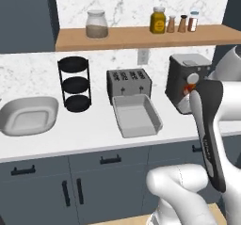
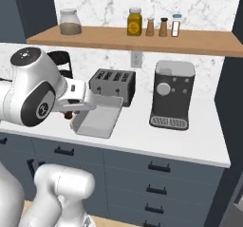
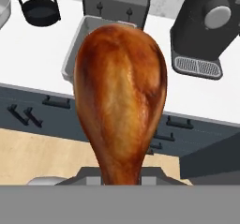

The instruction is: Place one garlic and one chicken drumstick in each tupperware on the nearby counter, to pack two identical lunches.

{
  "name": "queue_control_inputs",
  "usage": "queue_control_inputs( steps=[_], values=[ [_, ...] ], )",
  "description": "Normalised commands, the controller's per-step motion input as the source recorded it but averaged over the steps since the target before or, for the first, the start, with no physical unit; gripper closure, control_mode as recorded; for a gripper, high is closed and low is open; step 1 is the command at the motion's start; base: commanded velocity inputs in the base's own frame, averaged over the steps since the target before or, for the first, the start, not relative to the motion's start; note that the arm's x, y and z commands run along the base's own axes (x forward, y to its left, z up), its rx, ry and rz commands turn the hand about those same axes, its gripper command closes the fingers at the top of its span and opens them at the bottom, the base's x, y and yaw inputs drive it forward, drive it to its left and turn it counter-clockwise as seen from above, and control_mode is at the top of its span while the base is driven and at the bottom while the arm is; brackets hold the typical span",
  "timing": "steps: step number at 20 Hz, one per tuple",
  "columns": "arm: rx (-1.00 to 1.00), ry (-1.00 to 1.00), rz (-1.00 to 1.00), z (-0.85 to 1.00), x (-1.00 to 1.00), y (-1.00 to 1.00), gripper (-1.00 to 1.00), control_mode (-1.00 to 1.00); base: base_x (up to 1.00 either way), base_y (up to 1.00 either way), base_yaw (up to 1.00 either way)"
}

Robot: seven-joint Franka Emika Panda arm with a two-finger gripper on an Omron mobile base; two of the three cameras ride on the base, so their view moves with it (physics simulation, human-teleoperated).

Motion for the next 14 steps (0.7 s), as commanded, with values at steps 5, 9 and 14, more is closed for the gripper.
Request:
queue_control_inputs(
  steps=[5,9,14],
  values=[
    [0.00,0.00,0.00,0.00,0.00,0.00,1.00,1.00,0.49,0.00,-0.04],
    [0.00,0.00,0.00,0.00,0.00,0.00,1.00,1.00,0.50,0.39,0.00],
    [0.03,0.05,0.00,-0.11,0.11,0.01,1.00,-1.00,0.50,0.16,0.00]
  ],
)
